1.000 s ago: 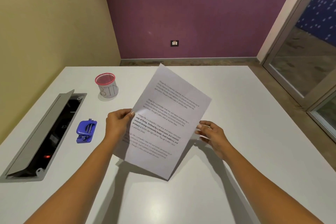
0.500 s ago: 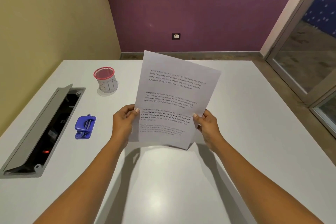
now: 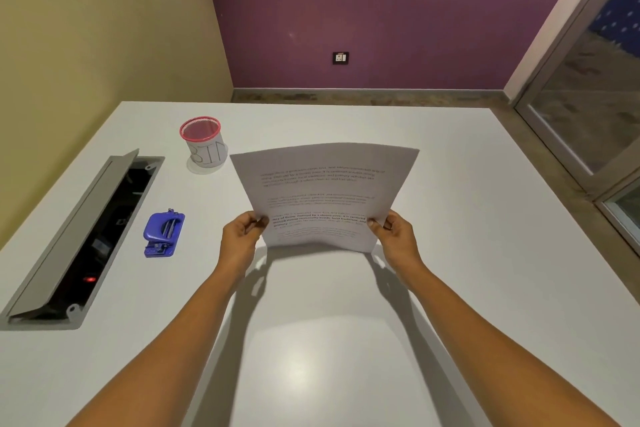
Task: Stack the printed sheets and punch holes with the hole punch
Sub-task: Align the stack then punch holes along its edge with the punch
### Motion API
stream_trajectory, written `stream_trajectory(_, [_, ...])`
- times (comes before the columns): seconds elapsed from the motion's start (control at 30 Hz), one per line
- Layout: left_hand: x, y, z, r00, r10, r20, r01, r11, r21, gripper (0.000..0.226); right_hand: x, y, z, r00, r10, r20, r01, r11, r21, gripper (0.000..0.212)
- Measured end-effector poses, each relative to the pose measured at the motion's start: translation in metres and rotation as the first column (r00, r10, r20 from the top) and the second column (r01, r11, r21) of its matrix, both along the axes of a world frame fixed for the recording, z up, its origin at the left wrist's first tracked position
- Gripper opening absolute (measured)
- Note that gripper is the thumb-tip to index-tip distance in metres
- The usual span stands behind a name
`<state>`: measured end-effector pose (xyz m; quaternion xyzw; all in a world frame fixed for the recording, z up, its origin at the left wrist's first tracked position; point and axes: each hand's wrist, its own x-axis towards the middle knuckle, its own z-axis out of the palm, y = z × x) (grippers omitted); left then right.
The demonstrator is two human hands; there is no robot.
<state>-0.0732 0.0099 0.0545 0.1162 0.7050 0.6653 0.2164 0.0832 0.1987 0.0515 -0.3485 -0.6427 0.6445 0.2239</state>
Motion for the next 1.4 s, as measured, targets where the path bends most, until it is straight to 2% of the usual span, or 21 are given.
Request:
stream_trajectory(0.1, [-0.010, -0.002, -0.002, 1.000, 0.001, -0.014, -0.002, 0.999, -0.051, 0.008, -0.005, 0.003, -0.003, 1.000, -0.025, 0.019, 0.025, 0.999, 0.023, 0.016])
stream_trajectory(0.2, [-0.025, -0.008, -0.007, 1.000, 0.001, -0.023, -0.004, 0.992, -0.127, 0.010, -0.011, 0.006, -0.005, 0.998, -0.055, 0.016, 0.055, 0.997, 0.050, 0.017])
stream_trajectory(0.33, [-0.057, -0.025, -0.019, 0.983, 0.161, -0.087, -0.179, 0.945, -0.275, 0.010, -0.018, 0.008, -0.009, 0.996, -0.081, 0.029, 0.079, 0.994, 0.075, 0.025])
stream_trajectory(0.47, [-0.093, -0.052, -0.028, 0.912, 0.328, -0.245, -0.407, 0.794, -0.452, 0.025, -0.025, 0.010, -0.013, 0.994, -0.098, 0.057, 0.092, 0.991, 0.099, 0.024])
stream_trajectory(0.57, [-0.119, -0.071, -0.032, 0.883, 0.301, -0.361, -0.468, 0.634, -0.615, 0.024, -0.029, 0.010, -0.016, 0.992, -0.102, 0.075, 0.094, 0.990, 0.108, 0.018])
stream_trajectory(0.67, [-0.137, -0.082, -0.032, 0.913, 0.323, -0.248, -0.394, 0.539, -0.745, 0.041, -0.033, 0.009, -0.018, 0.992, -0.096, 0.080, 0.086, 0.990, 0.113, 0.016])
stream_trajectory(0.8, [-0.151, -0.087, -0.037, 0.945, 0.300, -0.126, -0.282, 0.560, -0.779, 0.031, -0.037, 0.008, -0.022, 0.992, -0.086, 0.091, 0.077, 0.991, 0.105, 0.016])
stream_trajectory(1.0, [-0.157, -0.090, -0.046, 0.906, 0.418, -0.065, -0.343, 0.636, -0.692, 0.019, -0.038, 0.006, -0.027, 0.988, -0.096, 0.120, 0.083, 0.990, 0.110, 0.013])
stream_trajectory(1.1, [-0.153, -0.086, -0.047, 0.897, 0.441, -0.003, -0.337, 0.681, -0.650, 0.025, -0.036, 0.006, -0.028, 0.987, -0.101, 0.127, 0.087, 0.990, 0.110, 0.013])
stream_trajectory(1.3, [-0.141, -0.071, -0.040, 0.910, 0.412, 0.056, -0.311, 0.764, -0.565, 0.023, -0.031, 0.007, -0.029, 0.984, -0.106, 0.142, 0.093, 0.991, 0.093, 0.013])
stream_trajectory(1.4, [-0.126, -0.065, -0.039, 0.906, 0.393, 0.159, -0.284, 0.841, -0.460, 0.029, -0.027, 0.007, -0.028, 0.984, -0.105, 0.145, 0.096, 0.993, 0.073, 0.016])
